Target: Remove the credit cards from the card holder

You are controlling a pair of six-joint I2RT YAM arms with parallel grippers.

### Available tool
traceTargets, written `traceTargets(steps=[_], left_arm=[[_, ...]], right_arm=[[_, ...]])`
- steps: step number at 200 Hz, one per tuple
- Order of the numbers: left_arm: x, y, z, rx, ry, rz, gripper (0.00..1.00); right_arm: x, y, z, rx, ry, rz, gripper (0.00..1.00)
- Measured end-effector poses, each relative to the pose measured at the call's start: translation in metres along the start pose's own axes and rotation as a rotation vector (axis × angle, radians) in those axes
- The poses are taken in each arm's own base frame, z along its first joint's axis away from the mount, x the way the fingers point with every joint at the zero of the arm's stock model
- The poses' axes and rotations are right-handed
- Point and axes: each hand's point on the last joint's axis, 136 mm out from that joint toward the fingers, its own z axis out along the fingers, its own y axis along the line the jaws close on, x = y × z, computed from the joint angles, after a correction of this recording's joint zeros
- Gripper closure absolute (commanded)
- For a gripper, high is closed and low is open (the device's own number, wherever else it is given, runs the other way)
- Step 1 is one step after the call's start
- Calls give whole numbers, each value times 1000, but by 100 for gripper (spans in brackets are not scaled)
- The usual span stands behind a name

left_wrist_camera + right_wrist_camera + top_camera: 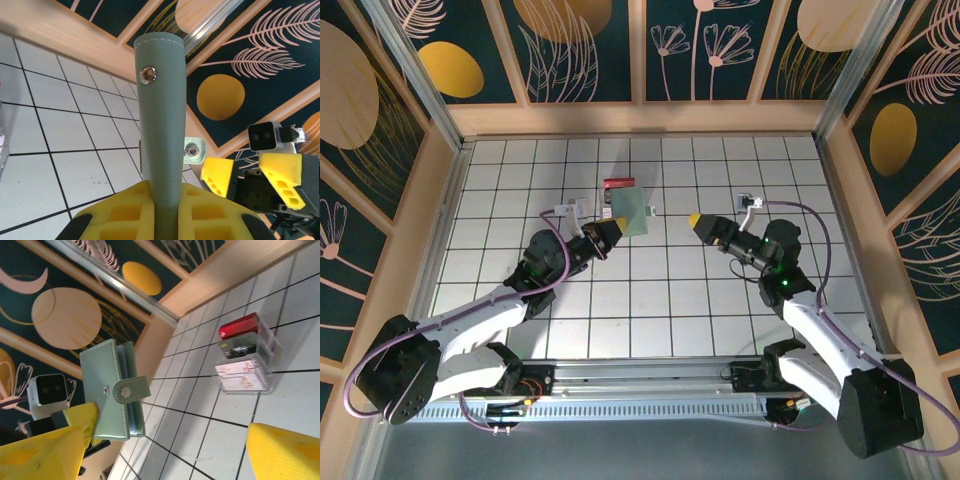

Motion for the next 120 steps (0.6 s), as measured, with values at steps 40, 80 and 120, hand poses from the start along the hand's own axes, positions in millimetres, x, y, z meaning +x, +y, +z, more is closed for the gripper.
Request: traceTargets(steps=[40,80,120], left_arm=[[4,-9,2,52,22,-12,100],[15,-14,9,115,75,-38,100],[18,-24,10,170,99,-47,100]], right_arm=[[28,22,19,-68,101,-43,10],[33,42,37,-97,126,-114,10],[33,26,45,-46,129,-119,15]])
